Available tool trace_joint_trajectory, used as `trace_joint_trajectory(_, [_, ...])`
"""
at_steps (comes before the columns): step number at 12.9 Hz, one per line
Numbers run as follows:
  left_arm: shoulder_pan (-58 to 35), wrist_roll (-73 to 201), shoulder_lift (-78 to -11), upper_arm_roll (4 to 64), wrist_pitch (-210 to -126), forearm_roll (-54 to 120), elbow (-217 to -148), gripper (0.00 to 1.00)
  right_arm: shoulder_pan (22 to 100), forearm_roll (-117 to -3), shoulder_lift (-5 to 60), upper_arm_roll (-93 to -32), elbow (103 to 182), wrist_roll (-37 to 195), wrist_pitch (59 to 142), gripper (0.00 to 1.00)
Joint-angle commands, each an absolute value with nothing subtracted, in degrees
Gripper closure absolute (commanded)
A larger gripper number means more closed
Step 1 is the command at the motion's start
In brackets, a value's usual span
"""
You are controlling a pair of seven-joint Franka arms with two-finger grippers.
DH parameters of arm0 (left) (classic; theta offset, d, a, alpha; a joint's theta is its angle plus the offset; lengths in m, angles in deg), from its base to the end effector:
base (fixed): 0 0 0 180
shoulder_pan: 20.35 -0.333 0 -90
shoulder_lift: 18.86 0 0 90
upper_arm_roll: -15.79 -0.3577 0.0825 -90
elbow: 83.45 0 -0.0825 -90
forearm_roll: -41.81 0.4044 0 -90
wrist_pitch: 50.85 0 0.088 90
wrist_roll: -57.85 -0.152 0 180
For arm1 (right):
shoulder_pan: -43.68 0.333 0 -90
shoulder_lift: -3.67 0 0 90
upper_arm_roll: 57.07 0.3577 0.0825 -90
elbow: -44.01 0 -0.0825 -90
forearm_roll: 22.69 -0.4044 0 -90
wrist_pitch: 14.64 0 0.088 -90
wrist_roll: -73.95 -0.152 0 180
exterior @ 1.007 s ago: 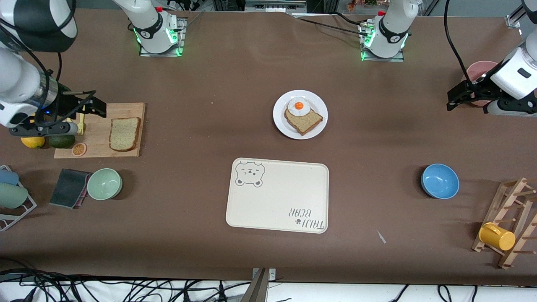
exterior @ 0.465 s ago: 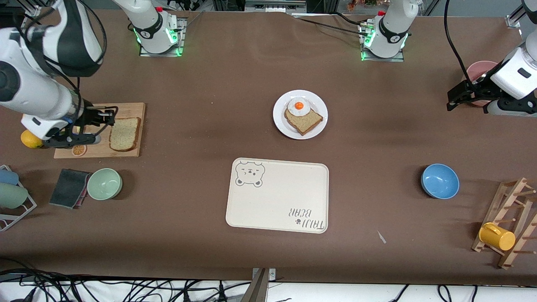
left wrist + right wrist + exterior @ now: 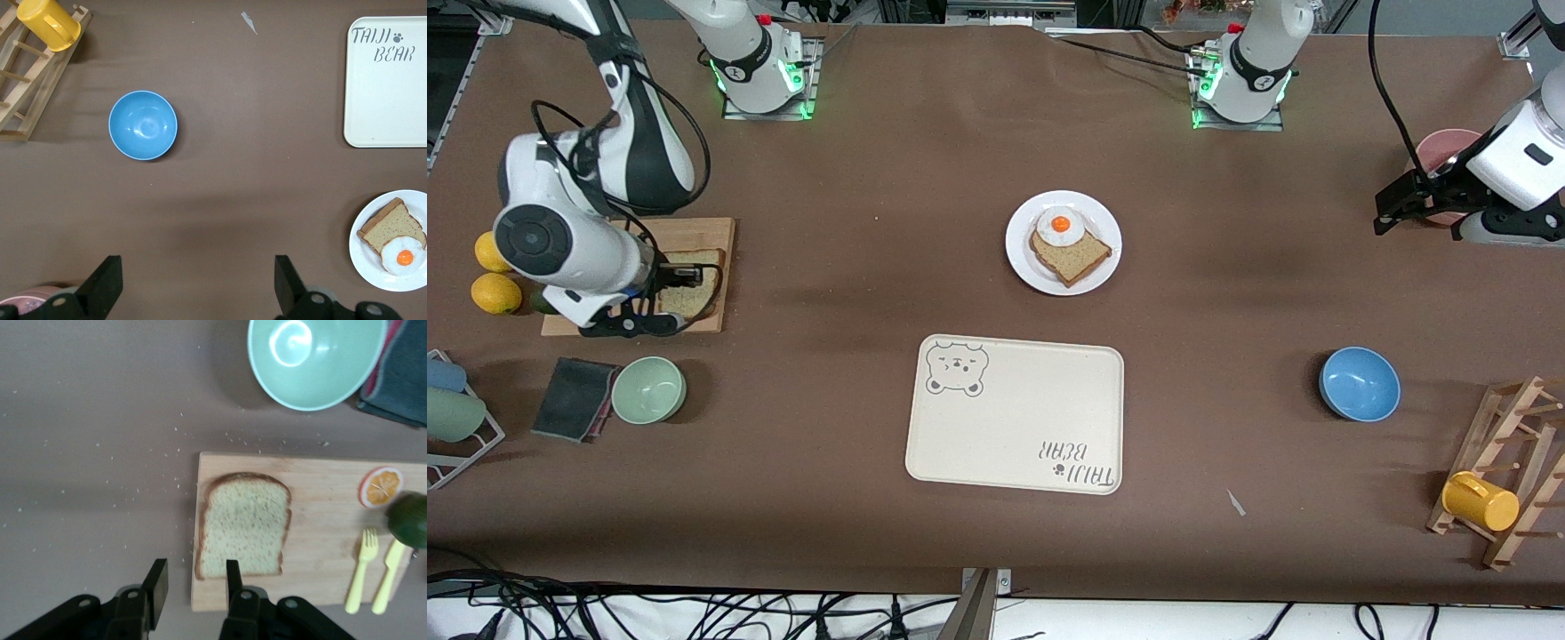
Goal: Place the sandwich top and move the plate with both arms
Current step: 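Grasp the bread slice edge with the right gripper and lift it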
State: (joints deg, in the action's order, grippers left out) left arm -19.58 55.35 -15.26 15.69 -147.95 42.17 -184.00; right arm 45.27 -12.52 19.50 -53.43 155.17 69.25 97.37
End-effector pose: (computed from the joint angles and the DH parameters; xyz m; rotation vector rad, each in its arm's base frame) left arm 0.5597 -0.0056 0.5764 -3.1342 0.0879 -0.0040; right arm 0.5956 0.0344 0.3090 2.9564 0.1440 -0.3676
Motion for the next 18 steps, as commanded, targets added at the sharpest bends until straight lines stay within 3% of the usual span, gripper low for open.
trace_joint_trajectory(1, [-19.48,55.39,-15.08,15.88,-146.83,43.48,-183.11,0.00,45.53,-10.91,20.19,-53.38,159.22,66.40,103.11,0.57])
trace_joint_trajectory(7, [-19.48,55.30,-15.08,15.88,-146.83,43.48,-183.11,0.00,45.36,-10.03,20.81,-54.08,167.93,66.39,113.40,0.57])
trace_joint_trajectory(18, [-18.95,55.48,-15.08,16.05,-146.83,43.48,-183.11,0.00,45.18,-4.32,23.97,-56.10,171.19,63.49,121.05,0.58])
